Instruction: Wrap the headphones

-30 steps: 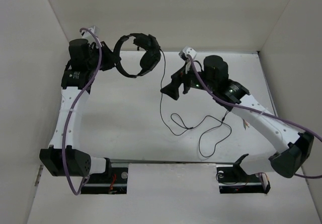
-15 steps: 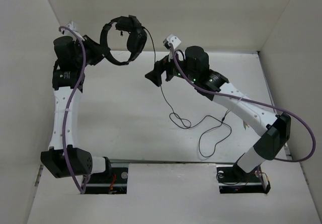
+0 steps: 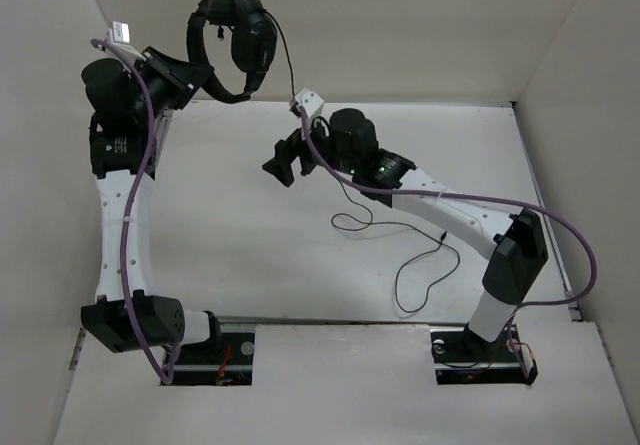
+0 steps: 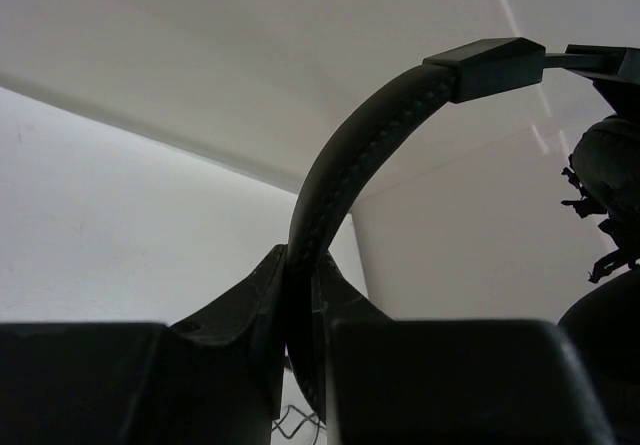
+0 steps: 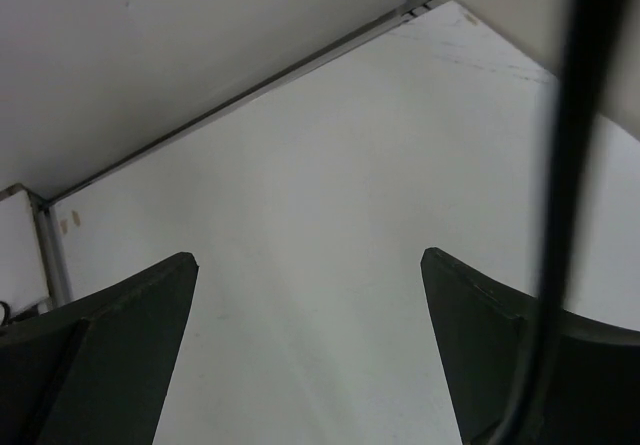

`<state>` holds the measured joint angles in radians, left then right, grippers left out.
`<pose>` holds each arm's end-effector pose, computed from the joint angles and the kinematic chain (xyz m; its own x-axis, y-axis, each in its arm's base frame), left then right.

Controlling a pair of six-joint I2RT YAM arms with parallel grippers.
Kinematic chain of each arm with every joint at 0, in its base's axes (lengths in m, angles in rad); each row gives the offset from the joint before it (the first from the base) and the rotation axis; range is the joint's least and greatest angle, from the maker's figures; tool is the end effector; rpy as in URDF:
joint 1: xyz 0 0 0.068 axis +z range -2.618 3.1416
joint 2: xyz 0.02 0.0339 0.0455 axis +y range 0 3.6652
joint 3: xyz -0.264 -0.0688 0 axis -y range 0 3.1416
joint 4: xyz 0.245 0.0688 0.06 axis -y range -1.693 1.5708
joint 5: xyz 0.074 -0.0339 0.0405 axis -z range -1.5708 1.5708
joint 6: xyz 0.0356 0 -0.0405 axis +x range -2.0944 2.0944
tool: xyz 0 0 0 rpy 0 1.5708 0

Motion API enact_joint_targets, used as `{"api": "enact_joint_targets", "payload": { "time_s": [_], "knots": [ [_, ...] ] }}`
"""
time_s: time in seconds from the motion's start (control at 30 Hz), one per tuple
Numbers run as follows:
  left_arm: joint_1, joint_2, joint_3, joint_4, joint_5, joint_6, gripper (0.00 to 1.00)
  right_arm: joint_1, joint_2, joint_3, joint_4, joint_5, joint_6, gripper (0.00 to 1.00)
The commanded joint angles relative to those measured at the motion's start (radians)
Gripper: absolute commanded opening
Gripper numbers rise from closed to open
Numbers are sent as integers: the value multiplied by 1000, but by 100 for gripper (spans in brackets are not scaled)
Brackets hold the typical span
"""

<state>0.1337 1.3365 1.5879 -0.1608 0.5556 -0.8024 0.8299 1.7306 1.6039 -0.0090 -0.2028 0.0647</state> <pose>0.2849 0.0194 0.4988 -0.2306 -0.6474 -0.7264 0.3476 0.6425 -0.6829 0.2785 0.3151 0.3880 -0.1466 -0.0664 -0.9870 -0.8497 0.5192 0.0913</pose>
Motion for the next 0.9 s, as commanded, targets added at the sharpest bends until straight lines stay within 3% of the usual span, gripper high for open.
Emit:
{"api": "enact_joint_targets", "payload": {
  "time_s": [0.0, 0.13, 0.3, 0.43, 0.53, 0.63, 0.87],
  "knots": [
    [27, -10, 72, 132, 66, -142, 2, 31, -9, -22, 101, -47, 7, 100],
    [56, -7, 80, 155, 82, -202, 2, 68, -26, -70, 98, -72, 20, 81],
    [105, -3, 89, 193, 104, -259, 2, 116, -60, -142, 86, -98, 9, 70],
    [143, 0, 109, 216, 121, -305, 2, 140, -80, -186, 69, -182, 12, 38],
    [163, -3, 112, 225, 122, -320, 2, 150, -95, -200, 38, -246, 10, 24],
    [183, -5, 104, 227, 116, -322, 2, 154, -115, -205, 5, -288, -2, 2],
    [195, 9, 69, 201, 41, -235, 1, 88, -203, -164, -175, -307, -170, 0]
  ]
}}
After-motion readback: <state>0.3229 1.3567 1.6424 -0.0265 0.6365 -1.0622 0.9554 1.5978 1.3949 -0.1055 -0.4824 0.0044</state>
